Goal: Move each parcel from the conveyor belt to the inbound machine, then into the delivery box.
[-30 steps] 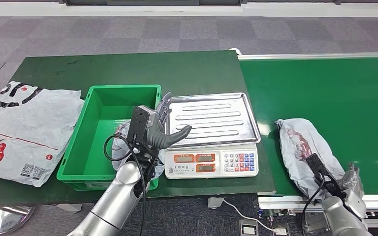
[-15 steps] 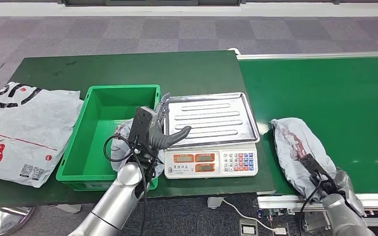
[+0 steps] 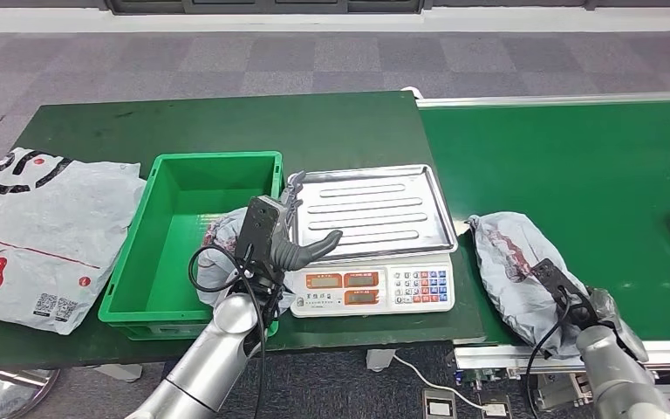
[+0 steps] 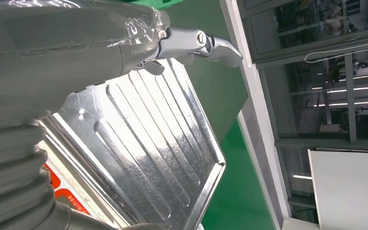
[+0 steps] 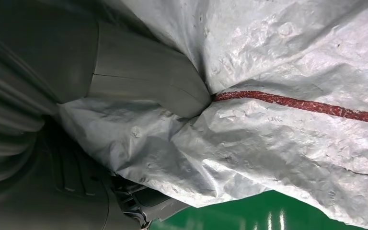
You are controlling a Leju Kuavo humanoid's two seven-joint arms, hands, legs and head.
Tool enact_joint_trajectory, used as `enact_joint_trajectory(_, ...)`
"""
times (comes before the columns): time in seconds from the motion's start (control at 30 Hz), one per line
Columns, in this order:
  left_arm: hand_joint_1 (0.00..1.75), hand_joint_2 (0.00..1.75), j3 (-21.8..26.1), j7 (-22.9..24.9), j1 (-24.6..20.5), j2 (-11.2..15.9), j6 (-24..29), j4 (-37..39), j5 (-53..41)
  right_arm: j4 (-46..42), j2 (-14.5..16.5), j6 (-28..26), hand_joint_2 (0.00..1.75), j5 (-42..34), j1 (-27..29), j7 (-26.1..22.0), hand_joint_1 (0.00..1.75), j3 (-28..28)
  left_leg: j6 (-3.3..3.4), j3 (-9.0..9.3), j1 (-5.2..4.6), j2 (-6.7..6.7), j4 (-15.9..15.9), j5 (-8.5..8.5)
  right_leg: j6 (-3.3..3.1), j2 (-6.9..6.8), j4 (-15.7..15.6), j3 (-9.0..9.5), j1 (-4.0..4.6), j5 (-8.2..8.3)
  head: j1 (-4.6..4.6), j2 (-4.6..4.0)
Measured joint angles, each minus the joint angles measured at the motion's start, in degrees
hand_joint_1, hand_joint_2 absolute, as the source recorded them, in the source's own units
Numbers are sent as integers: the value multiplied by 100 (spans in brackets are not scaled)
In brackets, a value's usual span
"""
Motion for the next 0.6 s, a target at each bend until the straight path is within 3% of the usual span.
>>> enact_joint_trajectory(0.2, 0, 175, -13, 1, 10, -4, 0, 0, 0, -1, -4, -232, 175, -14, 19, 10, 175, -33, 2, -1, -2, -2, 1, 0, 1, -2, -2, 2, -2, 0, 0, 0)
enact_joint_trajectory(0.27, 0, 175, -17, 0, 28, -4, 3, -2, -3, -34, -7, -694, 175, -67, 58, -117, 175, -73, 4, -5, -4, -10, 1, 2, 1, -10, -1, 4, -4, 0, 0, 0)
enact_joint_trajectory(0.4, 0, 175, -18, -51, 89, -3, 89, 3, -21, -483, 0, -1684, 175, -639, 105, -859, 175, -131, 8, -17, -8, -24, 0, 6, 2, -19, 3, -4, -7, 0, 0, 0)
enact_joint_trajectory(0.6, 0, 175, -18, -163, 95, -2, 120, 76, 0, -1370, 2, -1635, 175, -1225, 59, -998, 175, -103, 7, -16, -7, -28, 0, 6, 3, -24, 3, -4, -6, -3, 0, 0)
